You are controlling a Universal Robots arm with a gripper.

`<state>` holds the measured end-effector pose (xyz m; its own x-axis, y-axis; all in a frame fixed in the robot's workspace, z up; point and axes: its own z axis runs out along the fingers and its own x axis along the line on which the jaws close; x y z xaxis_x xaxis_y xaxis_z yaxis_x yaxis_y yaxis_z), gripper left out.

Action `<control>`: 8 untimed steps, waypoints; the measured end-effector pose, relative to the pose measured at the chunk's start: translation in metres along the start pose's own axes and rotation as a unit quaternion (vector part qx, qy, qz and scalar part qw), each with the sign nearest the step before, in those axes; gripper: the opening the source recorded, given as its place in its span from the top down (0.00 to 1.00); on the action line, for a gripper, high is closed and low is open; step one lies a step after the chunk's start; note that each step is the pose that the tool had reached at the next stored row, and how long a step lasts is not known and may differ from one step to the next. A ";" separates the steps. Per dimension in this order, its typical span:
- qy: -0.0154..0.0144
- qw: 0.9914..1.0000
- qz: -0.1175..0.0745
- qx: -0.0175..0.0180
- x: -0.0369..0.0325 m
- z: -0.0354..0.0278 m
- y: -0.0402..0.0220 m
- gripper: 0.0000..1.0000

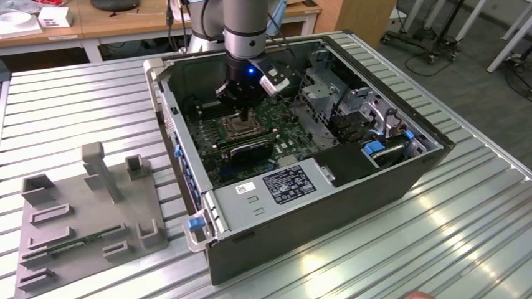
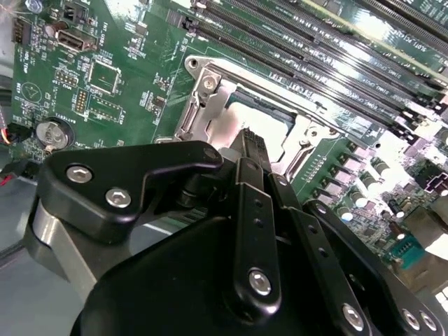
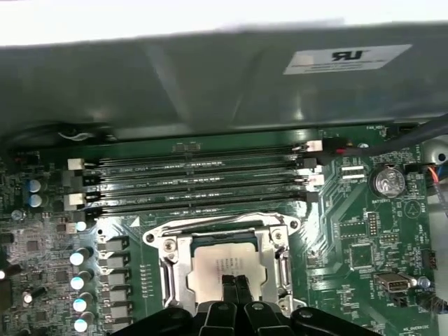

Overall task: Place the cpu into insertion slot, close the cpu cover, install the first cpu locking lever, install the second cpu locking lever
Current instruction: 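Install the first cpu locking lever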

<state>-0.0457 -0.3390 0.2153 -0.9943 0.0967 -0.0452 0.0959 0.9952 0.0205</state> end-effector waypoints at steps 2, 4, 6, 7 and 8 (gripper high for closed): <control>0.000 1.000 0.000 0.000 -0.0001 -0.0017 0.0000 0.90; 0.000 1.000 0.000 0.000 -0.0003 -0.0047 0.0001 0.90; 0.000 1.000 0.000 0.000 -0.0004 -0.0082 0.0002 0.90; 0.000 1.000 0.000 0.000 -0.0005 -0.0101 0.0002 0.90; 0.000 1.000 0.000 0.000 -0.0006 -0.0118 0.0003 0.90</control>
<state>-0.0456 -0.3389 0.2271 -0.9943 0.0968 -0.0449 0.0959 0.9952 0.0205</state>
